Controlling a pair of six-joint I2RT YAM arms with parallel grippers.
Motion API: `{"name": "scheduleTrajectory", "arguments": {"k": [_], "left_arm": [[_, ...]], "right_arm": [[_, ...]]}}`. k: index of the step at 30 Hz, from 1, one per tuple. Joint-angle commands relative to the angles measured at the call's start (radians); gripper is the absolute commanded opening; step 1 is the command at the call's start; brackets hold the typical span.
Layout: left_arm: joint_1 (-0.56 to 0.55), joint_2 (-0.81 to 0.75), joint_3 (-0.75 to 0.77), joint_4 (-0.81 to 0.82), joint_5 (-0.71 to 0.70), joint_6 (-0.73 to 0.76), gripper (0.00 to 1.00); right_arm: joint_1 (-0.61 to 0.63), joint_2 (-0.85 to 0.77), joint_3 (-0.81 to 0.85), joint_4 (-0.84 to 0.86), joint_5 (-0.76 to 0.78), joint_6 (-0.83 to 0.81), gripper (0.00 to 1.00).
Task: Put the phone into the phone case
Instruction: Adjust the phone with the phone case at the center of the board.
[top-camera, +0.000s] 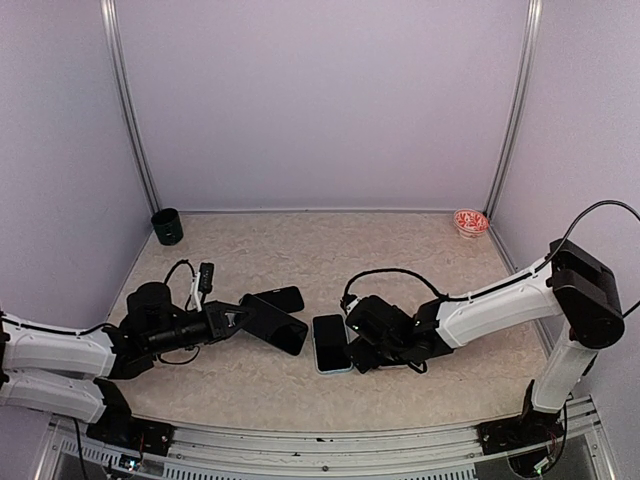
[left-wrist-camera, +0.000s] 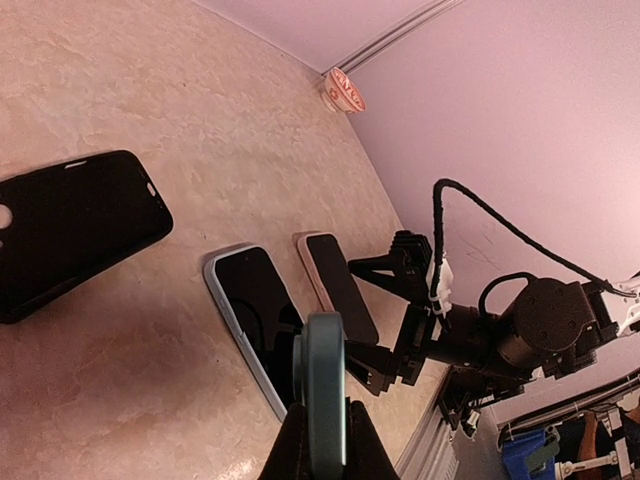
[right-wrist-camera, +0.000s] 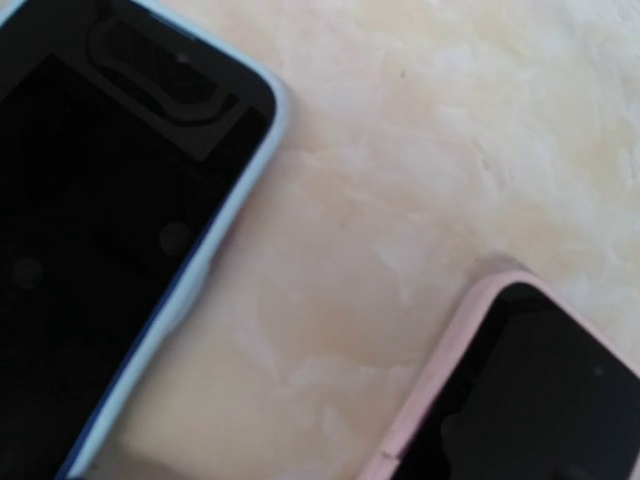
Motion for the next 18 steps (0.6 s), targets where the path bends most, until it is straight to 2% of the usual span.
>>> {"name": "scheduleTrajectory", "arguments": {"k": [1,11,18], "left_arm": [[0.004,0.006,0.055,0.074,0.01,0.004,0.0],[0.004,0.017,0.063,0.076,0.011,0.001,0.0],[0.004,0.023,0.064,0.083,0.016,0.0,0.0]], "right_arm": [[0.011,0.02,0.005,0.02,-0.027,-0.016,1.0],[0.016,0.038,0.017,0.014,-0.019,-0.02,1.0],[0.016,-0.015,0.004,0.016,-0.006,-0.046,1.0]]}}
